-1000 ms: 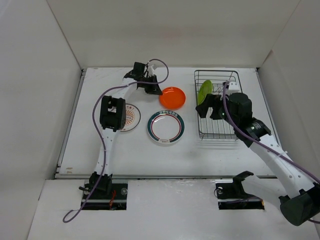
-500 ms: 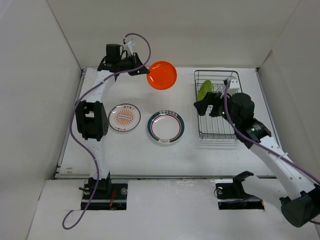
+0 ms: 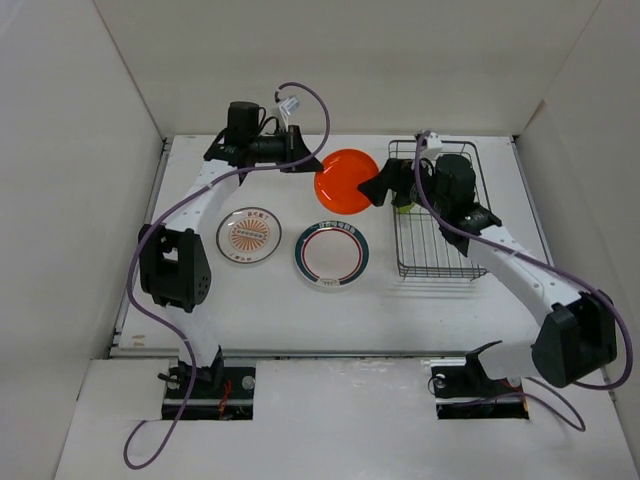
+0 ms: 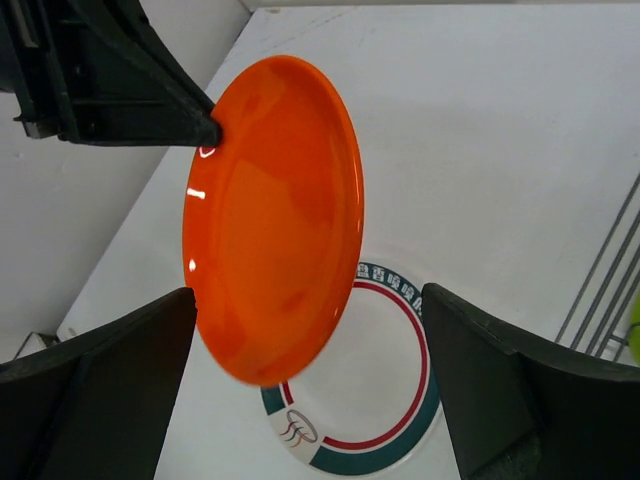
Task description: Load the plates into the dish rack
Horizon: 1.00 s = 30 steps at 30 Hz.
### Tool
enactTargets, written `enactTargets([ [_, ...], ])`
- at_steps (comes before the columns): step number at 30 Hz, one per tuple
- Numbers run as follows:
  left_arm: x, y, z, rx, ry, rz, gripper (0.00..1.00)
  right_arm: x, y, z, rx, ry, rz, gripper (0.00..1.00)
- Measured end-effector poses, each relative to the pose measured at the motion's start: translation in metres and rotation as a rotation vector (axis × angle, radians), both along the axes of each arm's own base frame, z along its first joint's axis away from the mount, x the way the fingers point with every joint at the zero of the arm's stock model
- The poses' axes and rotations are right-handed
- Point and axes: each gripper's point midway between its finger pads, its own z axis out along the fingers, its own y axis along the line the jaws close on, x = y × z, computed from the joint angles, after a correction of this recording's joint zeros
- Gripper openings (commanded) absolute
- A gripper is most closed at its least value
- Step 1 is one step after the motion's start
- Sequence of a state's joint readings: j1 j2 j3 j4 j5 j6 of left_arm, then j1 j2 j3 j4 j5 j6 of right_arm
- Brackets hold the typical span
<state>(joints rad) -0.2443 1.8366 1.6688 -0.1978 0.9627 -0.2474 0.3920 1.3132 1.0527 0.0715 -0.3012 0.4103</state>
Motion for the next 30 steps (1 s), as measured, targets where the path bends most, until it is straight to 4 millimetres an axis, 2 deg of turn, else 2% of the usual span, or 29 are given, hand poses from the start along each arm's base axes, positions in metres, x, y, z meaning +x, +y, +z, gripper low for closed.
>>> enactTargets([
  [4, -0.012, -0.014, -0.001, -0.007, 0.007, -0.048, 0.00, 0.008, 0.008, -0.019, 0.002, 0.044, 0.022, 0.93],
  [7, -0.020, -0.023, 0.006, -0.016, -0.010, -0.078, 0.00, 0.011, 0.011, -0.025, 0.010, 0.060, 0.033, 0.72],
  [8, -0.023, -0.025, 0.009, -0.019, -0.018, -0.085, 0.00, 0.012, 0.011, -0.025, 0.014, 0.059, 0.036, 0.56],
  [12, -0.024, -0.027, 0.020, -0.019, -0.083, -0.089, 0.00, 0.011, 0.017, -0.009, 0.067, 0.038, 0.059, 0.01],
  [13, -0.023, -0.026, 0.021, -0.026, -0.088, -0.089, 0.15, 0.011, 0.016, -0.001, 0.081, 0.020, 0.062, 0.00],
  [15, -0.024, -0.025, 0.026, -0.034, -0.097, -0.091, 0.60, 0.009, 0.017, 0.005, 0.092, 0.010, 0.068, 0.00],
  [16, -0.024, -0.025, 0.027, -0.031, -0.104, -0.088, 1.00, 0.010, 0.015, 0.007, 0.093, 0.006, 0.060, 0.00],
  [17, -0.023, -0.024, 0.029, -0.027, -0.108, -0.078, 1.00, 0.012, 0.011, 0.008, 0.093, 0.001, 0.045, 0.00],
  [19, -0.022, -0.022, 0.029, -0.011, -0.110, -0.052, 1.00, 0.019, -0.008, 0.009, 0.080, 0.004, -0.021, 0.00],
  [21, -0.017, -0.019, 0.026, 0.021, -0.125, -0.012, 1.00, 0.028, -0.038, 0.008, 0.042, 0.010, -0.129, 0.00],
  [25, 0.001, -0.006, 0.014, 0.113, -0.156, 0.096, 1.00, 0.052, -0.118, 0.022, -0.082, -0.002, -0.413, 0.00],
  [28, 0.011, 0.005, 0.004, 0.180, -0.169, 0.159, 1.00, 0.061, -0.171, 0.032, -0.165, -0.024, -0.577, 0.00],
  [30, 0.016, 0.011, 0.000, 0.217, -0.178, 0.189, 1.00, 0.063, -0.198, 0.031, -0.213, -0.025, -0.654, 0.00],
])
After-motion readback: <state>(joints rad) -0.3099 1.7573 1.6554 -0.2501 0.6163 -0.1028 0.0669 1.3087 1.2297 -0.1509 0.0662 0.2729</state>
